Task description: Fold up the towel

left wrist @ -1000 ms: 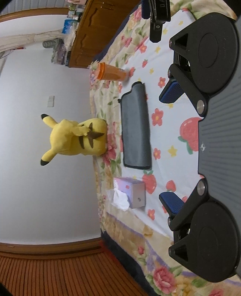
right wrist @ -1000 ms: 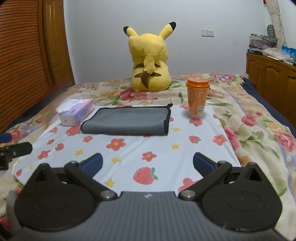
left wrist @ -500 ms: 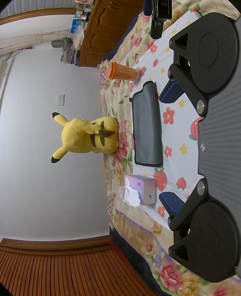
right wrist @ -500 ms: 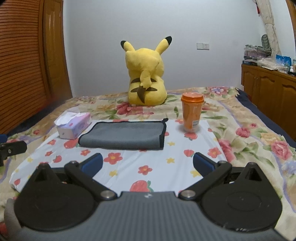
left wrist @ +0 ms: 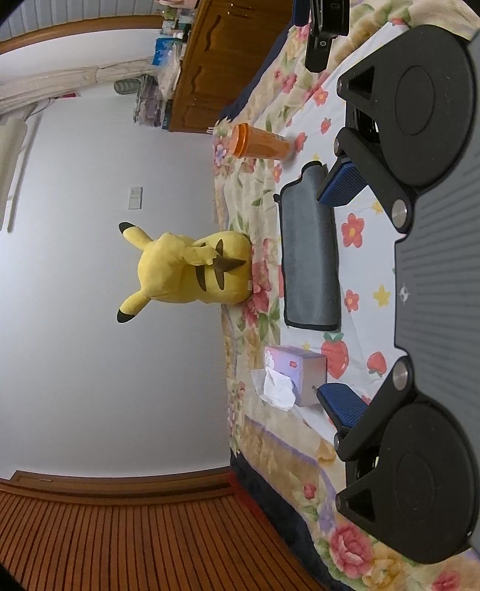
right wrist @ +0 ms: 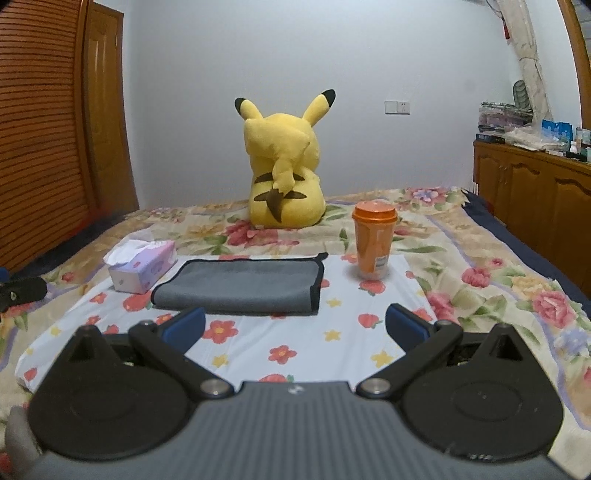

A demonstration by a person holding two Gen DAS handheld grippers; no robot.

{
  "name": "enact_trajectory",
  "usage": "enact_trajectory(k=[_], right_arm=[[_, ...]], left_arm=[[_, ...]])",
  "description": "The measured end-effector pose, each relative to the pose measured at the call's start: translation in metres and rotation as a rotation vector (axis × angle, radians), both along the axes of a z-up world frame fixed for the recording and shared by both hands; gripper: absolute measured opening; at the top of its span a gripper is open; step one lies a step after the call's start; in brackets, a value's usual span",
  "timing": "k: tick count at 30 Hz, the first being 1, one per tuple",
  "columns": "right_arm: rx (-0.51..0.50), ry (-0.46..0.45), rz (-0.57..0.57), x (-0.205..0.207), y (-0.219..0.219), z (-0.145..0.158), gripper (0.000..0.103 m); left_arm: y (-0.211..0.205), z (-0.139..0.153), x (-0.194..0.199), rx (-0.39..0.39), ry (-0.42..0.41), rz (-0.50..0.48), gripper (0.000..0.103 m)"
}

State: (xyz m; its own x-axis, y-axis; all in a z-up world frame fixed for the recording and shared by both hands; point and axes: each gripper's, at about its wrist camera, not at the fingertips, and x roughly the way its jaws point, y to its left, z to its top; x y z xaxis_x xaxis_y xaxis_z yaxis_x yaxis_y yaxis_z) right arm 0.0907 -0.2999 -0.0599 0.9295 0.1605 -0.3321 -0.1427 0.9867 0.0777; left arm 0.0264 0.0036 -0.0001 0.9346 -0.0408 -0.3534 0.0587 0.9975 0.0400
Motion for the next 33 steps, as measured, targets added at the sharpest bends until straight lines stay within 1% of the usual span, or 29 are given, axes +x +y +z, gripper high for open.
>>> enact_trajectory(k=[8,14,33], right_arm=[[-0.001,-0.042,-0.009,-0.0045,-0.0018,0.0037,0.103],[0.001,-0.066,-0.014,-0.0073,-0.0045,0.0062,0.103],[0.001,-0.067,-0.014,-0.0078,-0.0047,0.0064,0.103]], left_arm=[[0.0011,0.0032,-0.0019,0.005,-0.027,0.003,0.103],[0.0017,0.0031,-0.0026,0.004,-0.027,0.001,0.103],[0.0015,0.0033,-0.0023,0.006,-0.026,0.002,0.103]])
